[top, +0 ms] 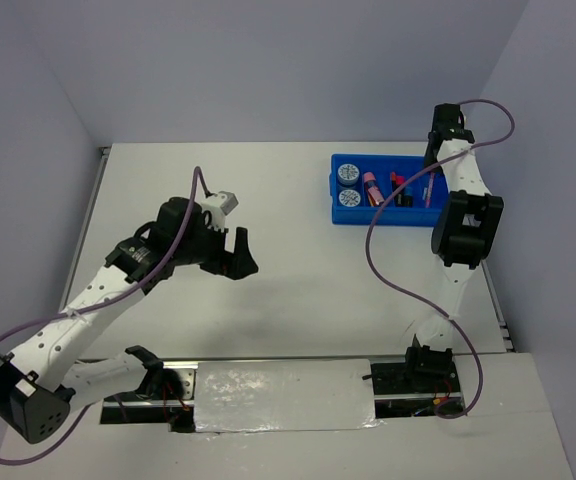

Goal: Sort the stationery into containers
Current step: Place the pen in the storage box, then reset both arms

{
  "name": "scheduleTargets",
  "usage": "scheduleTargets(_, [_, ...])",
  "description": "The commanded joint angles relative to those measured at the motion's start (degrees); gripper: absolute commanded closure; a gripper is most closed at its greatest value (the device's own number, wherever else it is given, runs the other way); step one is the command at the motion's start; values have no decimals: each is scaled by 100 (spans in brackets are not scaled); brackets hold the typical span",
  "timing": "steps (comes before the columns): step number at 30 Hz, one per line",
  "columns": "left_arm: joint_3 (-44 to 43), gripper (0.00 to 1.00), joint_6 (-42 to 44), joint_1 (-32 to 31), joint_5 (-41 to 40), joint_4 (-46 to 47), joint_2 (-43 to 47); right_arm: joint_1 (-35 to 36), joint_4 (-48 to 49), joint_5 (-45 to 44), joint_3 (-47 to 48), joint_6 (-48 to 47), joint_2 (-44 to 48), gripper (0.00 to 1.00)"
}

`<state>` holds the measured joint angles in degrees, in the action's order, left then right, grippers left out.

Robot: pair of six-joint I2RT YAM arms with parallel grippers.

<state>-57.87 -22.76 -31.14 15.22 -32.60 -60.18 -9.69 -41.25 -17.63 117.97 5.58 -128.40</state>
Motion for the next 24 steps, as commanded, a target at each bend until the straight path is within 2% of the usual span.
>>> scheduleTargets(1, [-295,1,-18,29,16,-18,-72,-50,-67,233,226,48,166,59])
scheduleTargets(2, [-374,1,9,37,-45,-71,-81,-41,-84,286,226,39,192,49])
scheduleTargets(4, [-462,1,26,37,-326,-202,-134,-50,-180,295,296,39,315,46])
scheduleTargets(5, [-567,1,26,46,-658,-360,-151,-50,-216,295,305,65,455,30])
scheduleTargets(6, [-637,1,18,72,-870,-457,-178,-41,-225,365,270,57,543,1])
scheduleTargets(10, [-1408,1,-237,405,-2249,-1212,-573,37,-348,663,-133,145,1525,0])
scheduleTargets(13, [-1972,1,-474,704,-3275,-1933,-932,81,-365,1302,-871,136,2878,0])
scheduleTargets(14, [-2348,1,-544,758,-3437,-2074,-995,116,-374,1471,-1299,127,3674,0])
scheduleTargets(16, [-2789,1,-554,837,-3849,-2321,-1074,152,-444,1796,-1775,75,4538,0])
scheduleTargets(17, [-2896,1,-536,846,-3973,-2356,-1057,230,-523,1920,-2117,83,5352,0])
scheduleTargets(20, [-2985,1,-414,864,-4343,-2278,-759,345,-1050,2044,-2514,162,6667,0])
scheduleTargets(22, [-2643,1,-291,872,-4579,-1909,-355,599,-1402,1773,-2856,276,7508,0])
scheduleTargets(24, [-2459,1,-299,881,-4599,-1821,58,662,-1813,1781,-3025,442,7968,0])
